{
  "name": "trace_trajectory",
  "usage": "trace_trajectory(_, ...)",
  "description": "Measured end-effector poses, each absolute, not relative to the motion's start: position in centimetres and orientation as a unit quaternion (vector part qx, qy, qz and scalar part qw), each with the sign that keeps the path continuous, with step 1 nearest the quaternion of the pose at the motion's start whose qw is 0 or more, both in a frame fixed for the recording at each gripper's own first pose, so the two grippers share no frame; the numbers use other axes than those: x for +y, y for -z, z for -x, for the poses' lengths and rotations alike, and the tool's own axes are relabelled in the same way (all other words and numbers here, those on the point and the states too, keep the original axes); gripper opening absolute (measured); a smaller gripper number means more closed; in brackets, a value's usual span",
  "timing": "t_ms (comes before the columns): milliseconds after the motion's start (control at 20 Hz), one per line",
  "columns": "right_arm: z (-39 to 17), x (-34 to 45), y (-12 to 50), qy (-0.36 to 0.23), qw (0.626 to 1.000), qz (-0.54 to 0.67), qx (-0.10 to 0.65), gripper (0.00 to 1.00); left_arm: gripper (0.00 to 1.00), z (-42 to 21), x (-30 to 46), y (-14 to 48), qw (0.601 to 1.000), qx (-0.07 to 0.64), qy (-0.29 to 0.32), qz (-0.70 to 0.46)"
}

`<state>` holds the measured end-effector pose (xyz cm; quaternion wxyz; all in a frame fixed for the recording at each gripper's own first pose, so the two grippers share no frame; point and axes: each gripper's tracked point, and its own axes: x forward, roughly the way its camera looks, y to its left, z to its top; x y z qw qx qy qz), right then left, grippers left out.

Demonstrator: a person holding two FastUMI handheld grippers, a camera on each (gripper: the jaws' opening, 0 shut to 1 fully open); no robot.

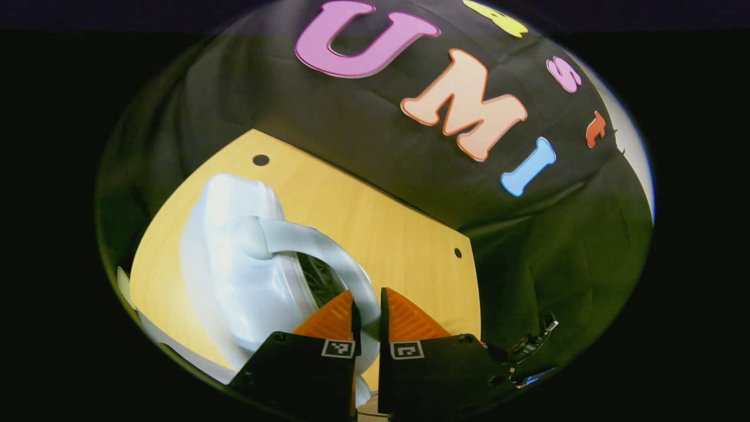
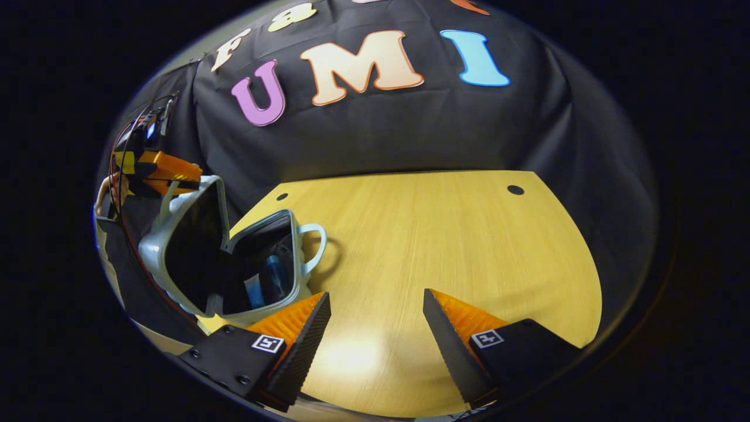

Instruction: First open the suitcase, pack the skin care products into it, and then close the suitcase.

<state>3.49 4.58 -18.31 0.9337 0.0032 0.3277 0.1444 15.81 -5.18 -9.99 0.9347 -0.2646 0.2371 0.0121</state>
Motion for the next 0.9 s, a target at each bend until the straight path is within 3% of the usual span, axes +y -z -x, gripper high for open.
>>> trace_trajectory(400, -2.2, 1.8, 16.9, -0.109, 0.944, -0.032, 0.310, 0.99, 0.08, -23.8, -9.7, 16.7, 0.913, 0.332, -0.014, 0.236)
trace_trajectory(900, -3.1, -0.9, 15.8, -0.082, 0.948, -0.055, 0.302, 0.96, 0.08, -27.8, -10.4, 23.7, 0.885, 0.409, -0.066, 0.214)
